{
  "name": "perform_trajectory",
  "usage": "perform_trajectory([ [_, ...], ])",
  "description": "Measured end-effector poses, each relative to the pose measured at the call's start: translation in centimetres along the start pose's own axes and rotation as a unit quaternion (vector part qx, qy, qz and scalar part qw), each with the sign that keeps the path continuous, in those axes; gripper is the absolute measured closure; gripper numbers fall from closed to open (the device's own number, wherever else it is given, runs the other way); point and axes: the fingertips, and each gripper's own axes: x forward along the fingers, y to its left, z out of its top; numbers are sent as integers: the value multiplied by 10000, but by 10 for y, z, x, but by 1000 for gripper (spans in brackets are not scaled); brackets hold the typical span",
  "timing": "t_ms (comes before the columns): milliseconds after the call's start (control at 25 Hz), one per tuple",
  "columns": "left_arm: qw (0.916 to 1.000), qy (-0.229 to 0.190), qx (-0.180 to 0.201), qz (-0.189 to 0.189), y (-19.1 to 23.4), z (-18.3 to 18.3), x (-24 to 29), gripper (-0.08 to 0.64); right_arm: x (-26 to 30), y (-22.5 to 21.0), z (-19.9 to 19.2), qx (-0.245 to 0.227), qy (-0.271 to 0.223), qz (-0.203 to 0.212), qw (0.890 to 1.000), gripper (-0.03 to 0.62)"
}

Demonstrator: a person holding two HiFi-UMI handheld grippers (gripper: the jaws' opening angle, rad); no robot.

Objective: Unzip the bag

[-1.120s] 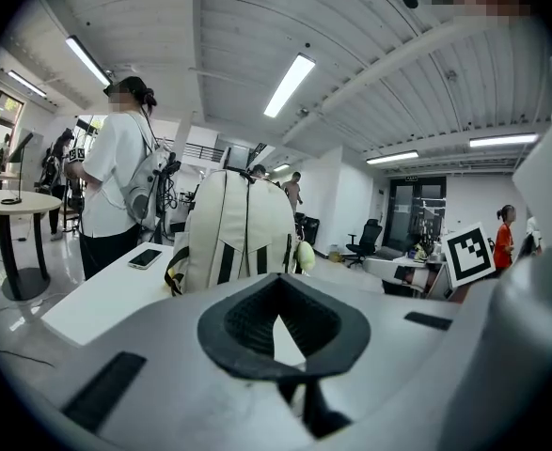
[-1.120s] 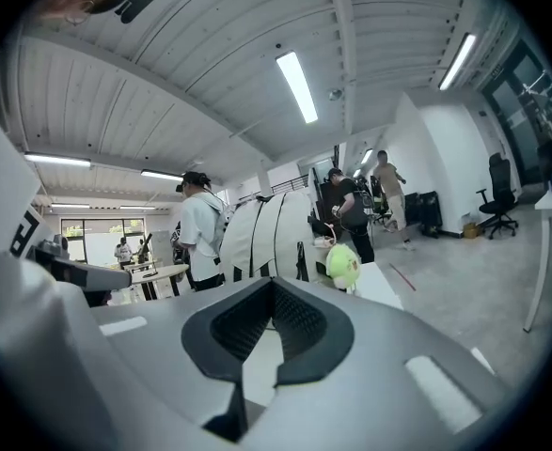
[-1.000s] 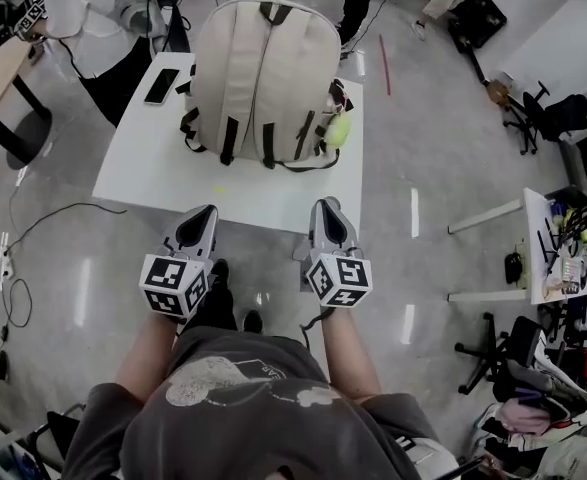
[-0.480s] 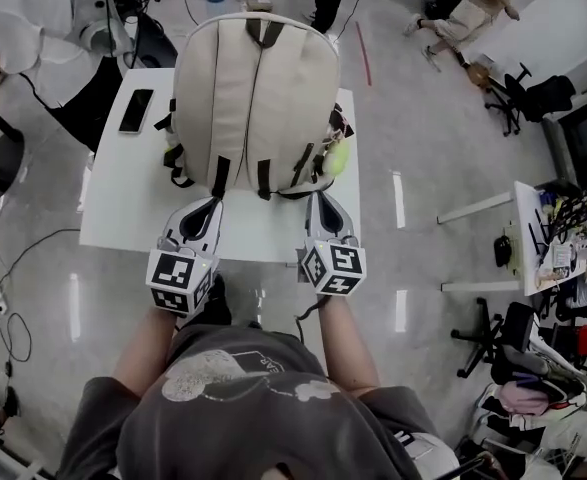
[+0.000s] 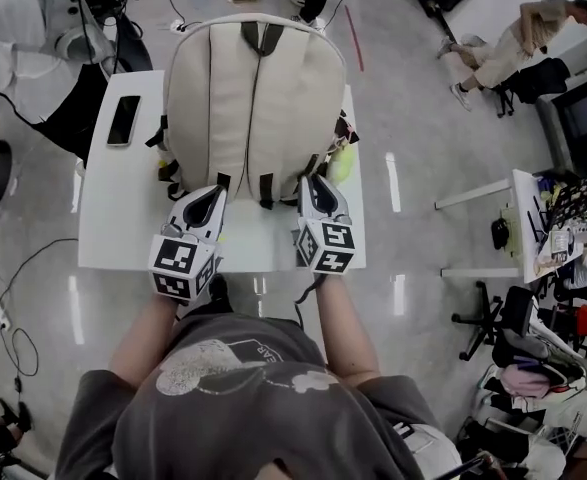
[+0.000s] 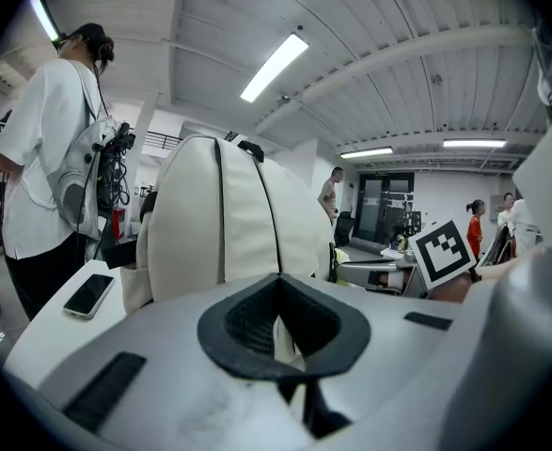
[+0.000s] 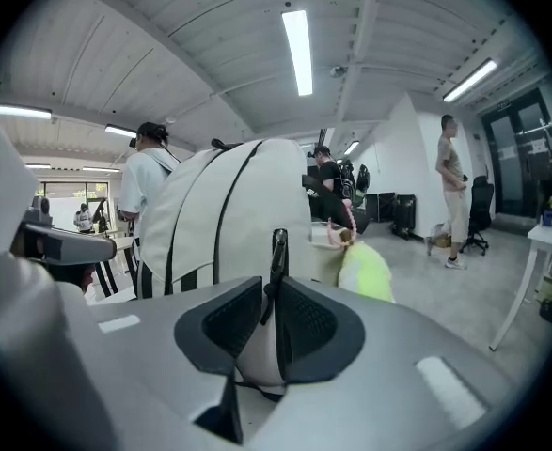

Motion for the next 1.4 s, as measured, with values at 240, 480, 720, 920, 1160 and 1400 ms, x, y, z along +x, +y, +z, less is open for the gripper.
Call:
perform_trajectory([
  [240,9999,61,-19,-136,10,0,11,554,15,-2,-7,-115,151,-149,9997,552],
  [480,9997,117,-60,-213,12,-5,16,555,8,-6,-10,-436,114,-292,9986,555],
  [720,9993,238,-127,-243,9,-16,21,554,8,-10,-27,-358,242,-306,9986,555],
  [920,9990,338,-128,-245,6,-27,23,555,11,-11,-58,-212,653,-265,9973,555],
  [1160,9984,500,-209,-170,7,-45,24,555,15,-16,-93,-143,1176,-265,9926,555],
  [1400,9973,680,-212,-200,-1,-62,23,554,10,-18,-131,-111,1903,-341,9811,555],
])
